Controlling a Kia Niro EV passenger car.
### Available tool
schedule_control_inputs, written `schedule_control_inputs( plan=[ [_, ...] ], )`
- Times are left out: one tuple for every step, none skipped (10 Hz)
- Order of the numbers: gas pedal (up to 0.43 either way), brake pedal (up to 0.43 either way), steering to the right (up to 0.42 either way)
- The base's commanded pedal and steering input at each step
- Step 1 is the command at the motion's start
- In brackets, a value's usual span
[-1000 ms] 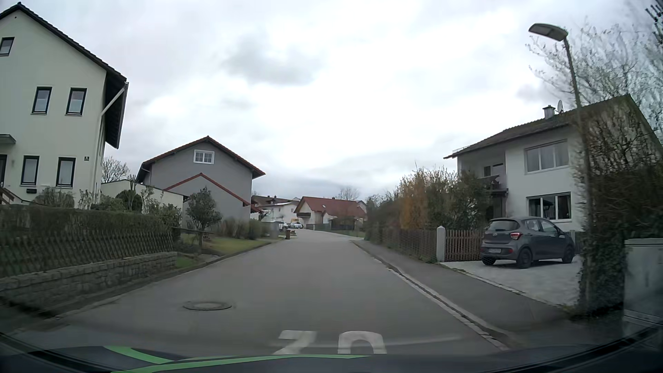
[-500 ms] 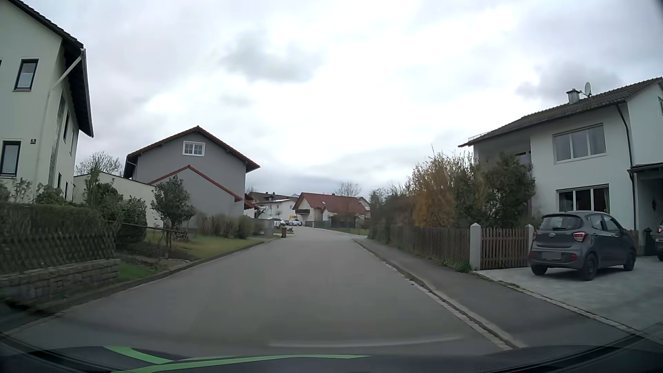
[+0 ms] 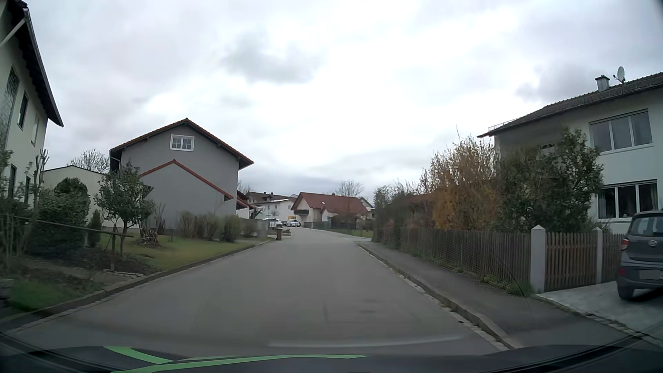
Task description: Follow the waypoints while adhering to traffic rules and regulations
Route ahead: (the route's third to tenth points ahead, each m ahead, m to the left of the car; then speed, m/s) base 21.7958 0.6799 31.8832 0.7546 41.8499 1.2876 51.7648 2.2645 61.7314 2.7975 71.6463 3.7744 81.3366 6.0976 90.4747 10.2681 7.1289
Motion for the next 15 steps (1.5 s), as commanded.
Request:
schedule_control_inputs(
  plan=[
    [0.150,0.000,0.002],
    [0.118,0.000,0.002],
    [0.118,0.000,0.002],
    [0.118,0.000,0.002],
    [0.118,0.000,0.002],
    [0.118,0.000,0.002],
    [0.110,0.000,0.002],
    [0.110,0.000,0.002],
    [0.110,0.000,0.002],
    [0.087,0.000,0.002],
    [0.087,0.000,0.002],
    [0.079,0.000,0.002],
    [0.079,0.000,0.002],
    [0.059,0.000,0.003],
    [0.059,0.000,0.002]
  ],
)
